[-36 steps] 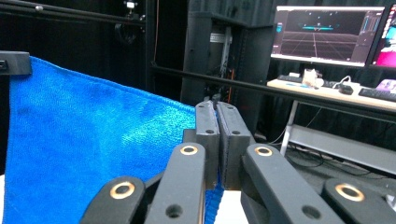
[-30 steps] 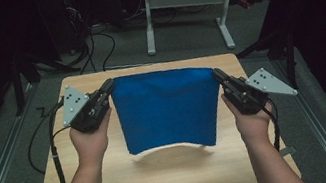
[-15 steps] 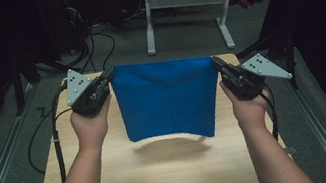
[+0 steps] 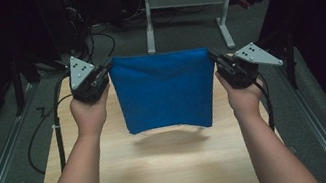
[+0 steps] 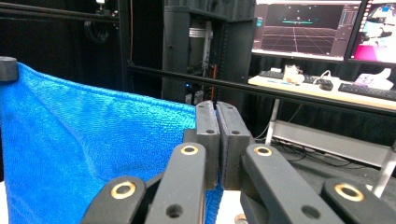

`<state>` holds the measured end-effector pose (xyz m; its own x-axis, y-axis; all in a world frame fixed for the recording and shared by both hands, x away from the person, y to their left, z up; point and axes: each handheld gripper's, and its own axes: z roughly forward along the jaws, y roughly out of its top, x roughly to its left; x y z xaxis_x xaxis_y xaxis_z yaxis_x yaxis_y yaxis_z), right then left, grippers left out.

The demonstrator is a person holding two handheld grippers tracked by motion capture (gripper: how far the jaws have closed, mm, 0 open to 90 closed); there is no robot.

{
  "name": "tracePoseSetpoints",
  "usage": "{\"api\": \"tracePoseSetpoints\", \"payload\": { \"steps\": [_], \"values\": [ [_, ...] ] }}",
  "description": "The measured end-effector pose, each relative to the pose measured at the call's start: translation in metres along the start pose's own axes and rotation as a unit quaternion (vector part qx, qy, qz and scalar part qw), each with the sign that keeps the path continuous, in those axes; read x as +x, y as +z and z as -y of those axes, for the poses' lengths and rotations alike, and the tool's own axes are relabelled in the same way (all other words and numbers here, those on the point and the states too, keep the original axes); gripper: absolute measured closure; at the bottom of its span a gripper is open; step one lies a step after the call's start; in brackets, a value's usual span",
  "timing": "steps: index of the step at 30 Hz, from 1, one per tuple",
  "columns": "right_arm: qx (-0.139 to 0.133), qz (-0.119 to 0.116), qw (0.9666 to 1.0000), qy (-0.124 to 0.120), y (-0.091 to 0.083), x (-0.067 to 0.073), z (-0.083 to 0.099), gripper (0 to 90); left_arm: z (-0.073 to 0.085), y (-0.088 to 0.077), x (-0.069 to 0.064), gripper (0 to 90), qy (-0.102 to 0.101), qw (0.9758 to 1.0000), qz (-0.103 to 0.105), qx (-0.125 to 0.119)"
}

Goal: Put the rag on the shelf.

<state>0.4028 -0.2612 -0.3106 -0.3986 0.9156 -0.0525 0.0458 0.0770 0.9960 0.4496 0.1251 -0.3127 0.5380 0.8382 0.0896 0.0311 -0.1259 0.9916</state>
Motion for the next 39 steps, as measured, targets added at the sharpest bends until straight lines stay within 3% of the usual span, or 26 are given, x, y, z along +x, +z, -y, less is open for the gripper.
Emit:
{"api": "tracePoseSetpoints", "payload": {
  "steps": [15,22,25,29,33,34,35,36,39],
  "values": [
    [0.038,0.027,0.9988,-0.013,0.048,-0.017,-0.008,89.1,-0.010,0.040,0.016,88.5,0.018,0.9993,-0.024,0.022],
    [0.062,0.034,0.9973,-0.021,0.070,-0.024,0.000,89.0,-0.001,0.060,0.024,88.5,0.018,0.9980,-0.035,0.050],
    [0.086,0.038,0.9951,-0.032,0.084,-0.027,0.010,89.0,0.012,0.073,0.027,88.5,0.018,0.9961,-0.039,0.078],
    [0.106,0.039,0.9933,-0.028,0.094,-0.028,0.019,89.0,0.024,0.081,0.029,88.5,0.013,0.9943,-0.040,0.098],
    [0.133,0.038,0.9900,-0.030,0.104,-0.029,0.033,89.0,0.050,0.090,0.029,88.5,0.006,0.9901,-0.038,0.135],
    [0.133,0.038,0.9900,-0.030,0.104,-0.029,0.033,89.0,0.050,0.090,0.029,88.5,0.006,0.9901,-0.038,0.135],
    [0.147,0.034,0.9879,-0.036,0.109,-0.029,0.043,89.0,0.062,0.091,0.029,88.5,0.003,0.9883,-0.034,0.149],
    [0.151,0.032,0.9874,-0.035,0.110,-0.029,0.047,89.0,0.062,0.091,0.029,88.4,0.003,0.9883,-0.034,0.149],
    [0.168,0.028,0.9848,-0.033,0.114,-0.029,0.062,89.0,0.083,0.092,0.028,88.5,-0.005,0.9845,-0.026,0.174]
  ]
}}
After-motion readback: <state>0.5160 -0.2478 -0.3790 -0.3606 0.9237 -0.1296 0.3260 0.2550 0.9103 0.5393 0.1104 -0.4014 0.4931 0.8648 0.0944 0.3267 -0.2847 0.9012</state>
